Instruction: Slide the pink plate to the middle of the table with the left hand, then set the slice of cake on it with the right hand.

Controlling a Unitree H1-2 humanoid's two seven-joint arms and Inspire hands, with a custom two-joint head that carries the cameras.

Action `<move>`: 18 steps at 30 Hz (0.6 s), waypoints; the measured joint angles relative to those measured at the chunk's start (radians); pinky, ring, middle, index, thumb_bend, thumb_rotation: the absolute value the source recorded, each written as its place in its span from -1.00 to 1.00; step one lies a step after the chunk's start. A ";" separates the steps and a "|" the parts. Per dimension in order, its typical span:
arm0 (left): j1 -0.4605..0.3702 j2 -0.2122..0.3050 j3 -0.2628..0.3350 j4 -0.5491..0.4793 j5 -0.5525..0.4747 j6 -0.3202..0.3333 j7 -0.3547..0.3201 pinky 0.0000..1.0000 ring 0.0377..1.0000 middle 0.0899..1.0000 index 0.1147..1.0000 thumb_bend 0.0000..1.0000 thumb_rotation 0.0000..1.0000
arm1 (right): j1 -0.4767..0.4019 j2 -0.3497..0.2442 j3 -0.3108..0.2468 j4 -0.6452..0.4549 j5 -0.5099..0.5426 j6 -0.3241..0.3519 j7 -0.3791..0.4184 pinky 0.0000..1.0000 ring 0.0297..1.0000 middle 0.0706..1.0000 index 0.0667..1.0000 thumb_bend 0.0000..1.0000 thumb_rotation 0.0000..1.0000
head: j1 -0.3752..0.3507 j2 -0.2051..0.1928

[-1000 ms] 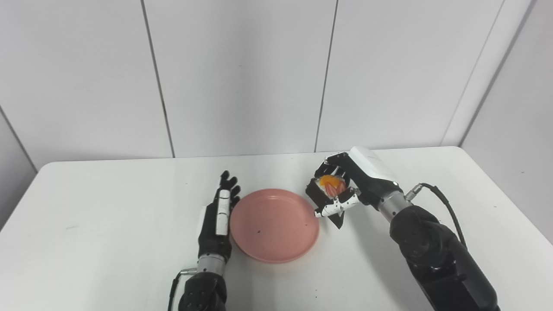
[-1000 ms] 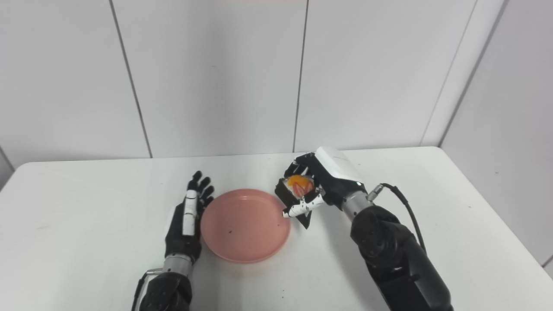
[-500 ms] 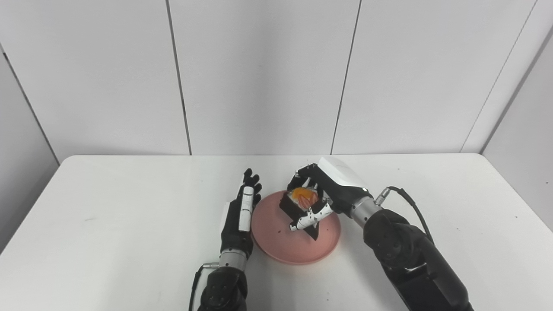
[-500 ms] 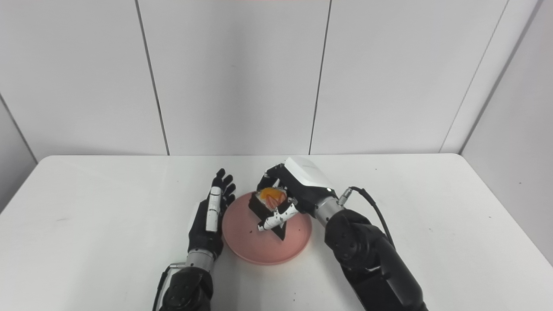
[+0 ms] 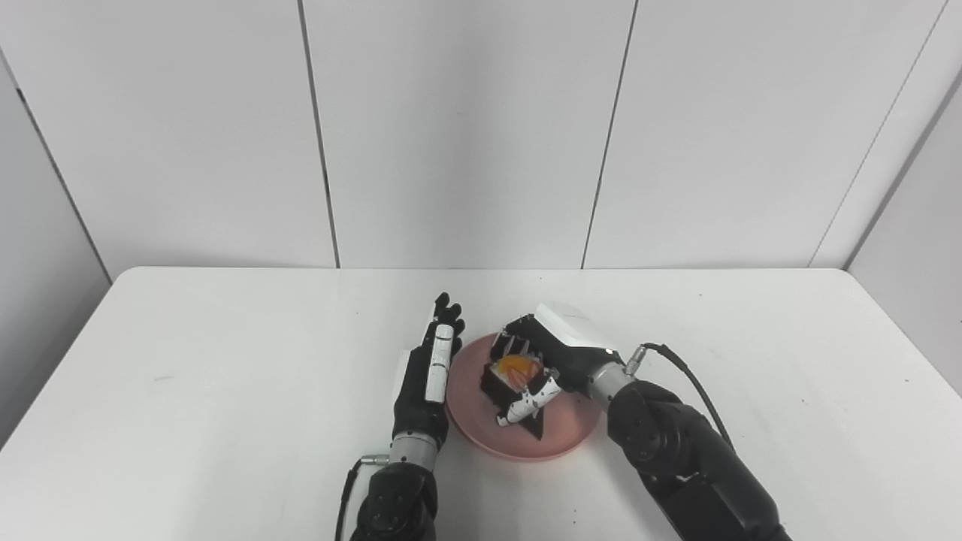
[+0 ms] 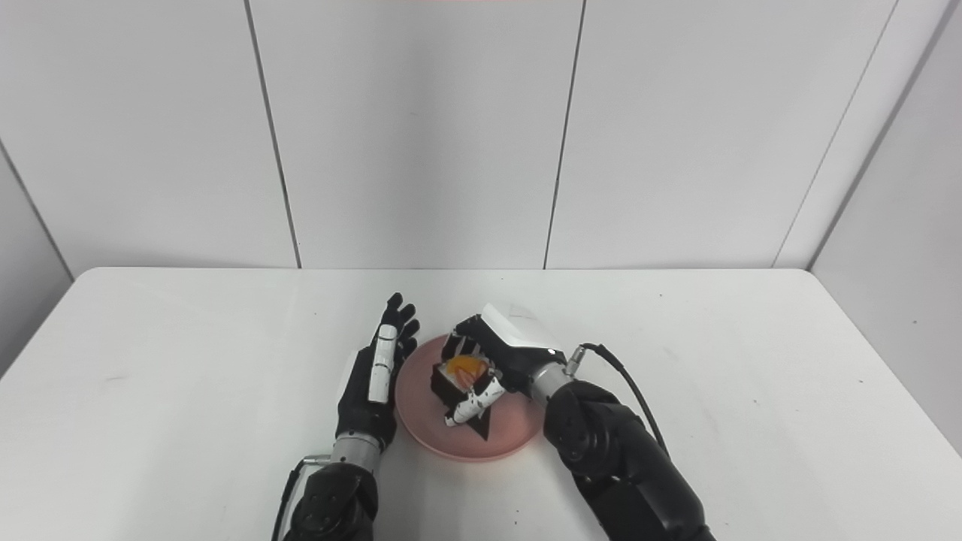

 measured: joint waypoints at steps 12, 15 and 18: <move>0.003 0.001 -0.003 -0.006 0.003 0.004 0.014 1.00 0.96 0.95 0.92 0.31 1.00 | 0.037 -0.019 -0.016 -0.070 -0.021 -0.072 -0.061 0.49 0.73 0.69 0.63 0.32 -0.51 | -0.006 0.002; 0.002 0.001 -0.001 -0.003 0.001 -0.001 0.010 0.99 0.95 0.96 0.94 0.30 1.00 | 0.049 -0.032 -0.029 -0.111 -0.009 -0.074 -0.049 0.79 0.91 0.81 0.68 0.34 -0.31 | -0.009 0.002; 0.001 0.000 0.001 -0.001 -0.016 -0.004 -0.003 1.00 0.96 0.97 0.96 0.28 1.00 | 0.059 -0.050 -0.042 -0.157 0.020 -0.073 0.005 0.85 0.98 0.88 0.73 0.34 -0.21 | -0.011 0.003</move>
